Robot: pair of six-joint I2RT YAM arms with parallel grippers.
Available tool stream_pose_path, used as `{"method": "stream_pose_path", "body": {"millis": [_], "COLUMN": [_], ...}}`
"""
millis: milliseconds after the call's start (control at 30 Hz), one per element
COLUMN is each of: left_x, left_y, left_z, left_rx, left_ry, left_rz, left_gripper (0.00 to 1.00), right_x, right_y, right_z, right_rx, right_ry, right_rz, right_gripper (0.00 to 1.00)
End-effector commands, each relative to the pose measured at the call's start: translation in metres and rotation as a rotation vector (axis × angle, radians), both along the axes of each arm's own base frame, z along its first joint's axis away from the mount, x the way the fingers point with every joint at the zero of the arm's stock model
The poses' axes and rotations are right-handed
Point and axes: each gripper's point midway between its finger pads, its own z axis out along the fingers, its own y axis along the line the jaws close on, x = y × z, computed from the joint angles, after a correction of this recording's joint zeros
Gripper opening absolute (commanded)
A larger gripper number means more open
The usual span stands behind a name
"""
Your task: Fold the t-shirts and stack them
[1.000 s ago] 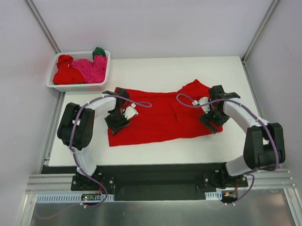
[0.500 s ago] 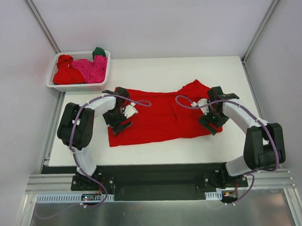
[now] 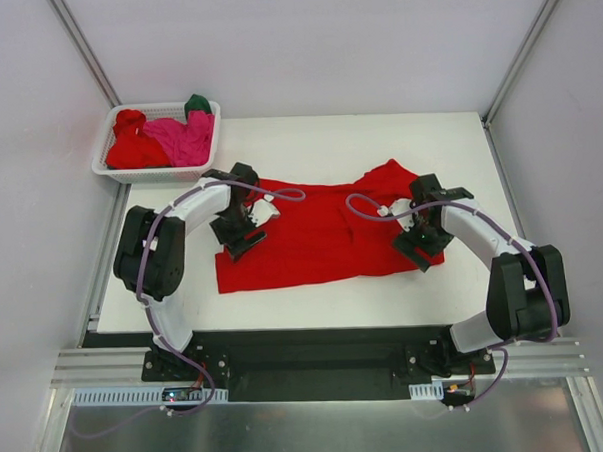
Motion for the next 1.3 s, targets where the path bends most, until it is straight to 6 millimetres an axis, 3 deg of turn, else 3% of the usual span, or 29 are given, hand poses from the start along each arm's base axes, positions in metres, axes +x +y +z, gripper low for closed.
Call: {"method": "stream_pose_path", "body": {"millis": [0,333,800,900,1067,1267], "left_x": [-0.008,0.000,0.005,0.006,0.010,0.013], "left_y": [-0.002,0.020,0.027,0.028,0.024,0.022], "left_z": [0.016,0.002,-0.015,-0.019,-0.016,-0.008], "left_rx": [-0.046,0.004,0.056,0.064,0.048,0.036], "left_ry": [0.027,0.048,0.066,0.076,0.065,0.044], "left_rz": [0.011,0.056,0.055,0.056,0.065,0.068], "left_gripper": [0.69,0.66,0.59,0.52,0.43,0.40], "right_x": [-0.005,-0.008,-0.010,-0.011,-0.012,-0.011], "right_y": [0.004,0.004,0.006,0.006,0.005,0.006], "right_z": [0.003,0.003,0.003,0.003,0.003,0.003], "right_rx": [0.015,0.019,0.033,0.034,0.029,0.033], "right_ry": [-0.003,-0.001,0.005,0.006,0.007,0.003], "right_rz": [-0.003,-0.002,-0.001,0.002,0.003,0.003], "right_gripper": [0.89,0.89,0.91,0.93,0.93,0.93]}}
